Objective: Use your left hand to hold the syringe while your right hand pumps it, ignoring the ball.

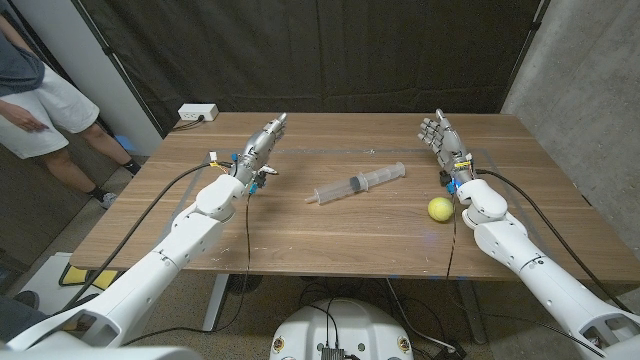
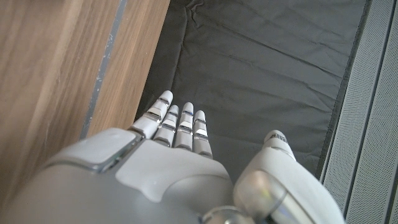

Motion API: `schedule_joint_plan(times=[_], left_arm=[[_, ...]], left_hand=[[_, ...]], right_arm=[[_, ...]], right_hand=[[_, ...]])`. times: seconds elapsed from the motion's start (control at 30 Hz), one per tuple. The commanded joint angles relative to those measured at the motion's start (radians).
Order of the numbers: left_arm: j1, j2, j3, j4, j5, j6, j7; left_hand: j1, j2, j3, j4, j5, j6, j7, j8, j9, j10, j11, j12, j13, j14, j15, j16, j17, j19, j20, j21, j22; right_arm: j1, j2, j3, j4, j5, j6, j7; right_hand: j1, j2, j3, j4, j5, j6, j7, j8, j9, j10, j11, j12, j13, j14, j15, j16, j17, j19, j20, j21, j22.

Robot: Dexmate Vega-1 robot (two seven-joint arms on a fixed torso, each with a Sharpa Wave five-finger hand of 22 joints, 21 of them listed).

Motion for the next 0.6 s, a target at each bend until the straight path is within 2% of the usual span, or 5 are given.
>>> schedule_joint_plan(times=[0.03, 0.17, 0.27, 0.43, 0.6], left_arm=[[0.059, 0.021, 0.038, -0.076, 0.133, -0.044, 0.071], [0.089, 0.015, 0.046, -0.114, 0.204, -0.021, 0.146], [0.107, 0.015, 0.048, -0.146, 0.213, 0.008, 0.165], [0.145, 0.056, 0.044, -0.260, 0.280, 0.126, 0.224], [0.177, 0.100, 0.031, -0.360, 0.324, 0.230, 0.260]], left_hand=[[0.054, 0.000, 0.004, -0.030, -0.009, 0.040, 0.003, 0.013, 0.004, 0.052, 0.000, 0.012, 0.005, 0.067, -0.002, 0.014, 0.003, 0.073, -0.011, 0.027, 0.006], [0.064, -0.003, 0.001, -0.035, -0.012, 0.070, -0.003, 0.020, 0.004, 0.074, 0.001, 0.016, 0.005, 0.086, -0.006, 0.016, 0.003, 0.095, -0.011, 0.032, 0.006], [0.068, -0.005, 0.000, -0.038, -0.013, 0.080, -0.005, 0.022, 0.004, 0.080, -0.003, 0.017, 0.005, 0.096, -0.010, 0.018, 0.003, 0.102, -0.010, 0.033, 0.006], [0.073, -0.006, -0.001, -0.041, -0.014, 0.087, -0.007, 0.022, 0.004, 0.091, -0.007, 0.018, 0.005, 0.102, -0.012, 0.017, 0.003, 0.104, -0.010, 0.032, 0.006], [0.078, -0.006, -0.001, -0.043, -0.015, 0.090, -0.008, 0.021, 0.004, 0.092, -0.004, 0.016, 0.005, 0.102, -0.013, 0.014, 0.004, 0.095, -0.004, 0.027, 0.006]], right_arm=[[0.028, -0.043, 0.025, 0.053, 0.024, 0.018, 0.082], [0.049, -0.037, 0.028, 0.111, 0.045, 0.040, 0.136], [0.057, -0.035, 0.030, 0.135, 0.061, 0.036, 0.164], [0.061, -0.035, 0.030, 0.147, 0.062, 0.040, 0.180], [0.040, -0.033, 0.035, 0.112, 0.063, 0.040, 0.158]], right_hand=[[0.012, 0.003, 0.002, -0.005, 0.005, 0.002, 0.009, -0.002, 0.002, -0.007, 0.002, -0.001, 0.004, -0.003, 0.002, -0.002, 0.003, -0.002, -0.016, -0.006, 0.003], [0.012, 0.004, 0.002, -0.005, 0.005, 0.003, 0.010, -0.003, 0.002, -0.006, 0.003, -0.001, 0.004, -0.002, 0.002, -0.001, 0.003, -0.001, -0.015, -0.007, 0.003], [0.012, 0.005, 0.002, -0.005, 0.005, 0.003, 0.009, -0.003, 0.002, -0.005, 0.003, -0.001, 0.004, -0.001, 0.002, -0.001, 0.003, -0.001, -0.015, -0.007, 0.003], [0.012, 0.005, 0.002, -0.005, 0.005, 0.004, 0.008, -0.003, 0.002, -0.004, 0.002, -0.001, 0.004, -0.001, 0.002, -0.001, 0.003, -0.001, -0.015, -0.009, 0.003], [0.012, 0.006, 0.002, -0.006, 0.004, 0.004, 0.009, -0.003, 0.002, -0.003, 0.002, -0.001, 0.004, 0.000, 0.003, -0.001, 0.003, 0.000, -0.014, -0.010, 0.003]])
